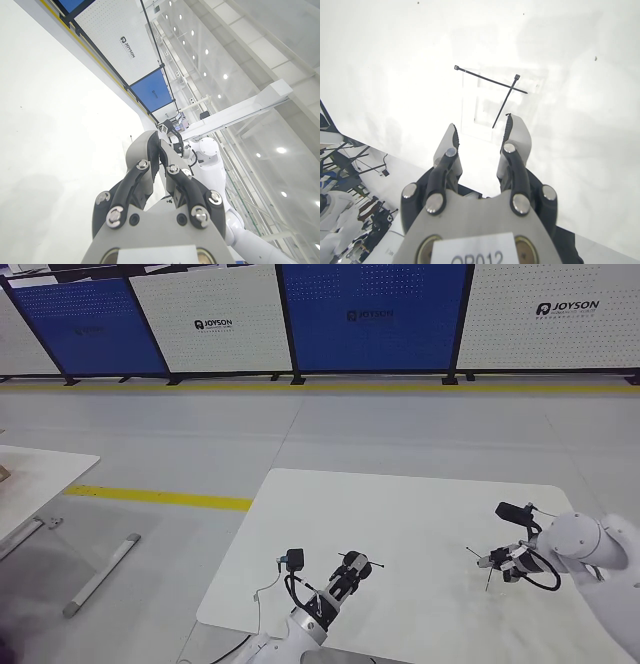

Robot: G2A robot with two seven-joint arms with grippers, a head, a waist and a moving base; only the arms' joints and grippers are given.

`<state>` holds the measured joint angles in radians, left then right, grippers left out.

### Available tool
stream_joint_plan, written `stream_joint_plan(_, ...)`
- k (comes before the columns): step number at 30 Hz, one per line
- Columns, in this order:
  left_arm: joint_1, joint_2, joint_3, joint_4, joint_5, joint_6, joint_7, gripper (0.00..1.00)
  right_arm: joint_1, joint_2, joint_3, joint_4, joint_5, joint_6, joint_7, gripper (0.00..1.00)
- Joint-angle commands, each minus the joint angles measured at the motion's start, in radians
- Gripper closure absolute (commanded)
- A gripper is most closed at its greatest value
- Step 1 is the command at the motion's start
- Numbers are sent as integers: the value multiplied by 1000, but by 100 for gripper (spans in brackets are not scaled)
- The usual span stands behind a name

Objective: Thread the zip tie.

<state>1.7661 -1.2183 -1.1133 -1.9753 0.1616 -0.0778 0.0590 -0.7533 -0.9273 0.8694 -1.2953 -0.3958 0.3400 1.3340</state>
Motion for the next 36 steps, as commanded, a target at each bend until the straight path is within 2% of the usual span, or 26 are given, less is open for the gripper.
stream_joint_plan(1, 0, 0, 0, 0, 0, 0, 0, 100, 7, -7, -3, 16, -9, 0, 8, 59)
stream_joint_plan(12, 0, 0, 0, 0, 0, 0, 0, 100, 34, -62, 2, 93, -79, 0, 38, 62)
stream_joint_plan(14, 0, 0, 0, 0, 0, 0, 0, 100, 42, -74, -3, 106, -99, 0, 50, 61)
stream_joint_plan(18, 0, 0, 0, 0, 0, 0, 0, 100, 63, -103, -25, 147, -135, 0, 56, 67)
stream_joint_plan(22, 0, 0, 0, 0, 0, 0, 0, 100, 86, -129, -51, 188, -162, 0, 56, 67)
stream_joint_plan(29, 0, 0, 0, 0, 0, 0, 0, 100, 112, -154, -83, 242, -172, 0, 56, 68)
stream_joint_plan(36, 0, 0, 0, 0, 0, 0, 0, 100, 123, -162, -106, 267, -168, 0, 56, 69)
